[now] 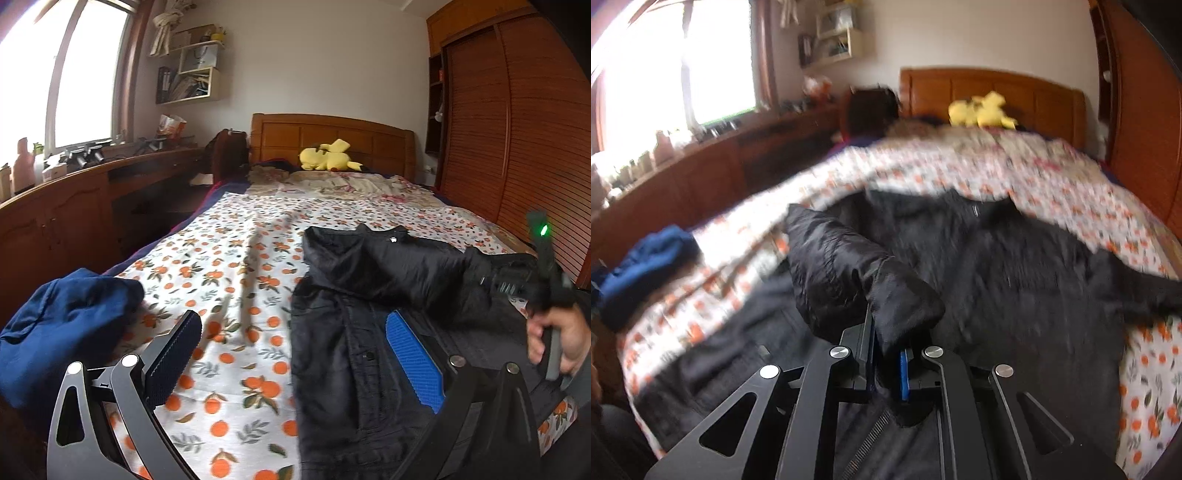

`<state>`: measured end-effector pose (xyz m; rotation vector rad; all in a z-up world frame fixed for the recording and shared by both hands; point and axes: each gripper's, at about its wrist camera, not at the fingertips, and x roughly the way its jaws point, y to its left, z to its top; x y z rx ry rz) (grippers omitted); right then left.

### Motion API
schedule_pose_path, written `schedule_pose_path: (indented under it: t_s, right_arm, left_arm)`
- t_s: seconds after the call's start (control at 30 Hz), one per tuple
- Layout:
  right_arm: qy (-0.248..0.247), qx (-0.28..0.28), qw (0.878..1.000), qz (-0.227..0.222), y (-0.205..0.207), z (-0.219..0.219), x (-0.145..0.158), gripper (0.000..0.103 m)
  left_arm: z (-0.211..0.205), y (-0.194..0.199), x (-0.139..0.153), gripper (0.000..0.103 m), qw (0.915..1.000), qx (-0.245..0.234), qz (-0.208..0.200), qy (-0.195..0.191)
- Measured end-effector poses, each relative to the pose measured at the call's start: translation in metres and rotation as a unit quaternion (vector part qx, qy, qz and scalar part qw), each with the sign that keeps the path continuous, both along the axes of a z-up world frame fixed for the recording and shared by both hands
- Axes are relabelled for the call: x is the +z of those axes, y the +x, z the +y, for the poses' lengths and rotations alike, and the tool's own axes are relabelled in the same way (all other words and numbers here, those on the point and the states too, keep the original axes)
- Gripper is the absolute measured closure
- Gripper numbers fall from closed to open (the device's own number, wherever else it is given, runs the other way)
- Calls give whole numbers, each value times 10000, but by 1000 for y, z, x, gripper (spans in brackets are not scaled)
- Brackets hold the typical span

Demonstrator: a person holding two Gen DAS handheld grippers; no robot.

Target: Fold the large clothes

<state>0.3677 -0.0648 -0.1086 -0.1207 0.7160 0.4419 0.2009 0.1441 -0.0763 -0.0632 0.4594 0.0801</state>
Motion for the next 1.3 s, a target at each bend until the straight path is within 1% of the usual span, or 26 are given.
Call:
schedule_pose_path:
  t_s: [0.07,0.13,0.17,0.23,0.3,0.37,0.43,0.5,0.57,0.63,0.7,0.83,0.93,1.03,1.13,1.2,1.3]
  right_arm:
    - [-118,-11,9999,42,-3,1,-11,86]
    - [-260,-6,9997,24,-12,-1,-17,69]
    - [-348,-11,9994,-35,-17,-1,-17,64]
    - [-529,-41,9984,-183,-24,-3,-15,52]
    - [-672,-114,9969,-382,-30,-4,-10,45]
    - [-768,-174,9950,-616,-39,-6,-1,42]
    - [-780,-205,9927,-893,-47,-7,9,42]
    - [-729,-62,9915,-1073,-55,-2,20,42]
    - [-564,241,9921,-1090,-64,5,28,49]
    - [-452,551,9927,-976,-69,16,29,60]
    - [-378,798,9926,-833,-74,27,26,64]
    - [-243,1279,9905,-445,-81,50,10,65]
    - [-354,1454,9886,-197,-82,65,-8,65]
    - [-691,1456,9869,4,-75,77,-30,65]
    - [-861,1297,9877,134,-57,76,-43,64]
    - [-891,1184,9889,130,-45,74,-43,63]
    - [-809,878,9927,158,-19,61,-37,62]
  left_arm:
    - [-7,3,-1,2,10000,-69,19,5]
    - [-14,6,-2,2,9999,-132,31,24]
    - [-18,7,-2,2,9998,-167,37,33]
    - [-25,11,-3,2,9997,-232,46,38]
    - [-30,13,-3,2,9995,-291,60,44]
    - [-36,16,-4,2,9994,-343,68,69]
    - [-40,17,-4,2,9992,-374,66,87]
    - [-43,18,-5,2,9992,-379,63,103]
    - [-44,19,-5,2,9992,-380,69,100]
    - [-43,19,-6,2,9993,-364,77,94]
    - [-41,19,-5,2,9993,-344,77,88]
    - [-36,18,-7,2,9995,-295,99,72]
    - [-32,18,-8,2,9996,-262,105,59]
    - [-31,17,-9,2,9996,-241,109,46]
    - [-31,17,-8,2,9996,-248,107,55]
    - [-31,17,-9,2,9996,-246,108,57]
    - [-31,17,-9,2,9997,-236,106,54]
